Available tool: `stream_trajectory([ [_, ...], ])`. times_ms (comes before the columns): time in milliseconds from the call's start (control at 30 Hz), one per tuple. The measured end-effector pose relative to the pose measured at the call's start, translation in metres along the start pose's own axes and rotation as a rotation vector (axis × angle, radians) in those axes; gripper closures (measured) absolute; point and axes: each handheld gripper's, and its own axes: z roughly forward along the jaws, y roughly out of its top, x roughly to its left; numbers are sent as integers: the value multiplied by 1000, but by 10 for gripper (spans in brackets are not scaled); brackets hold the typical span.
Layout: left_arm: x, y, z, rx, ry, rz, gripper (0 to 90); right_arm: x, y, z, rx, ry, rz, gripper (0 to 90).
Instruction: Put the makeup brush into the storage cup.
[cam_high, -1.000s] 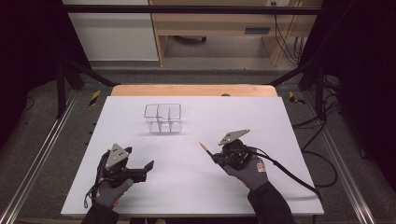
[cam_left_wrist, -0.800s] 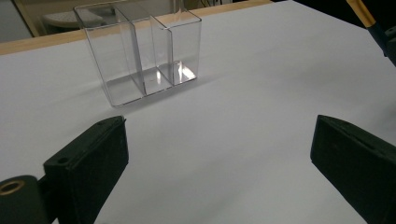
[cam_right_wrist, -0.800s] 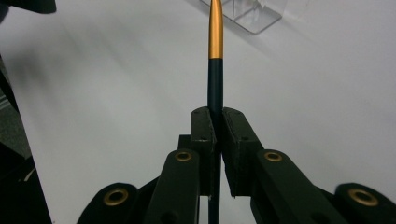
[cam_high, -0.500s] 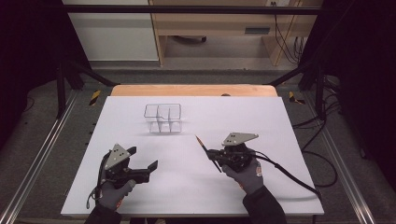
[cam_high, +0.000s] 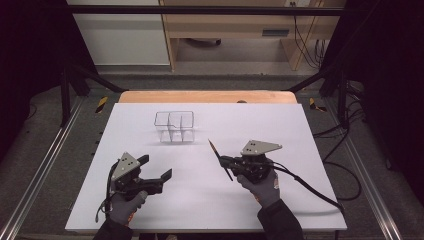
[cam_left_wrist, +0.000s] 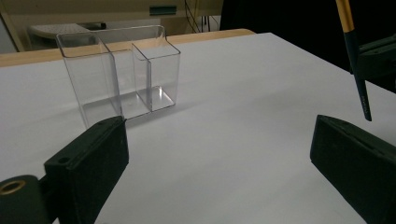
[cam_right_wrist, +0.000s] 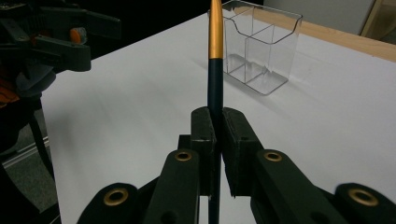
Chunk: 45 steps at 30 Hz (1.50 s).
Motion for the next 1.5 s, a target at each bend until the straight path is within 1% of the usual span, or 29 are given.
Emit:
stream_trajectory([
  [100, -2, 3, 1, -10, -11, -9, 38, 1, 0, 1, -16, 6, 4, 840],
  [133, -2, 4, 1, -13, -9, -6, 38, 2, 0, 2, -20, 7, 4, 840],
  [267, -6, 10, 1, -32, -28, -11, 38, 4, 0, 4, -37, 11, 8, 840],
  [333, -8, 14, 1, -41, -26, -4, 38, 5, 0, 5, -47, 13, 11, 840],
  [367, -9, 16, 1, -44, -34, -8, 39, 5, 0, 5, -50, 13, 12, 839],
  [500, -11, 19, 4, -51, -41, -5, 39, 6, 0, 7, -67, 13, 10, 839],
  [533, -11, 20, 5, -54, -38, -6, 39, 7, 0, 8, -68, 15, 11, 840],
  [567, -12, 21, 6, -56, -47, -11, 40, 7, 0, 8, -68, 17, 10, 840],
  [767, -16, 27, 11, -75, -63, -26, 41, 8, -1, 13, -71, 23, 12, 839],
  [867, -20, 32, 15, -91, -77, -34, 43, 9, -1, 14, -73, 24, 15, 840],
  [1033, -25, 35, 20, -96, -91, -34, 43, 9, -1, 14, -76, 25, 16, 839],
  [1100, -27, 36, 23, -102, -100, -45, 44, 10, -1, 15, -79, 27, 19, 839],
  [1267, -32, 38, 28, -106, -115, -49, 45, 11, -2, 17, -82, 27, 21, 840],
  [1500, -39, 39, 36, -109, -135, -58, 50, 12, -3, 19, -88, 39, 32, 840],
])
